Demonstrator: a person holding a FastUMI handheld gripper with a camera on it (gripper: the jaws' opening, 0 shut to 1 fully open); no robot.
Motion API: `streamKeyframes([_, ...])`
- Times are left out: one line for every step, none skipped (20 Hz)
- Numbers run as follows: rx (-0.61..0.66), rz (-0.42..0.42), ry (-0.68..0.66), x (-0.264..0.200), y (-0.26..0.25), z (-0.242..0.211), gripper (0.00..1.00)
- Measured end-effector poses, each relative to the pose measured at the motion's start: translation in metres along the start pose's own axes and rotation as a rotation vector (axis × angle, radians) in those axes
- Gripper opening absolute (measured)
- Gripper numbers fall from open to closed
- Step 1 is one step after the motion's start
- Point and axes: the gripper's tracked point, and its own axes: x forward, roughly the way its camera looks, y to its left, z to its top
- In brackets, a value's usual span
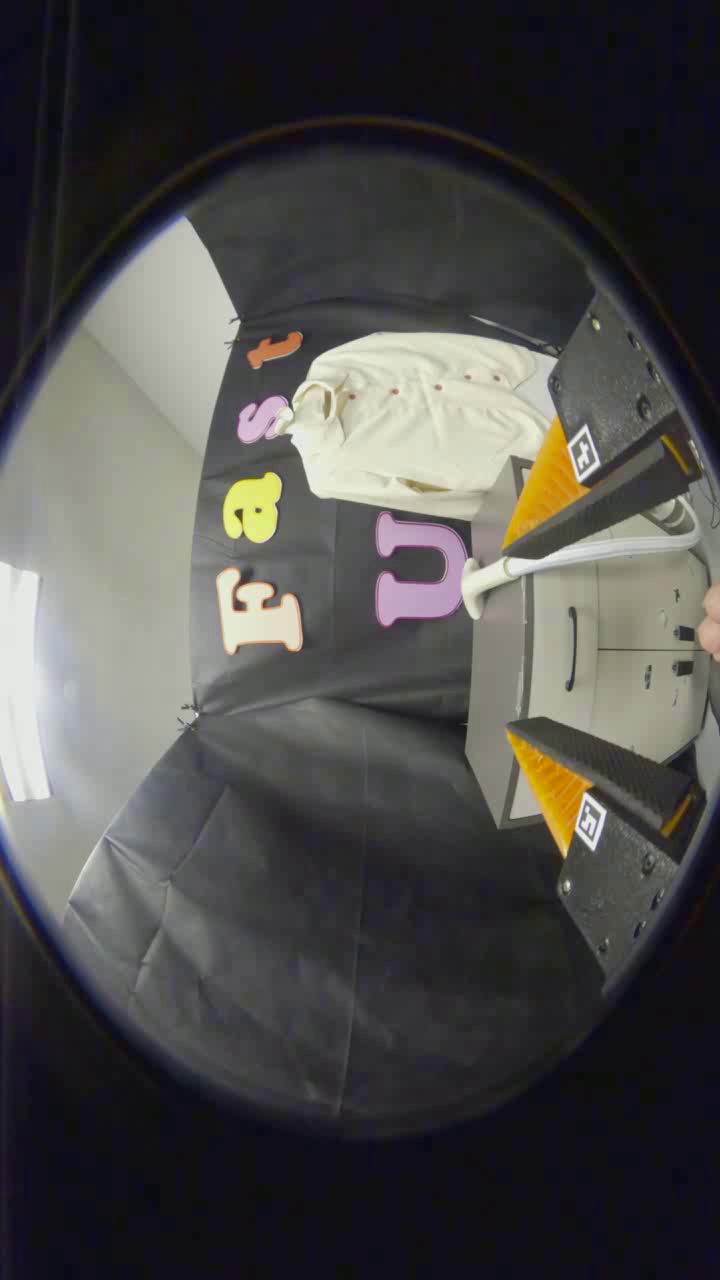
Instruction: Iron the clothes twice with a garment steamer, once on the left side and once on the right side.
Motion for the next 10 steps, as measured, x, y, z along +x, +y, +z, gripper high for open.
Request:
streamKeyframes([0.001,-0.002,-0.003,0.0,-0.001,0.001,0.97])
streamKeyframes([0.0,-0.003,-0.005,0.001,-0.002,0.001,0.97])
streamKeyframes([-0.001,-0.004,-0.004,0.002,-0.003,0.0,0.96])
streamKeyframes([-0.002,-0.007,-0.005,0.003,-0.004,-0.001,0.96])
streamKeyframes([-0.001,-0.009,-0.003,0.004,-0.006,-0.001,0.96])
streamKeyframes([0.001,-0.011,0.001,0.006,-0.008,-0.003,0.96])
streamKeyframes([0.005,-0.015,0.003,0.007,-0.01,-0.004,0.96])
streamKeyframes([0.01,-0.017,0.005,0.009,-0.011,-0.004,0.96])
streamKeyframes([0.013,-0.018,0.009,0.012,-0.012,-0.006,0.96])
streamKeyframes([0.015,-0.019,0.012,0.014,-0.013,-0.006,0.97])
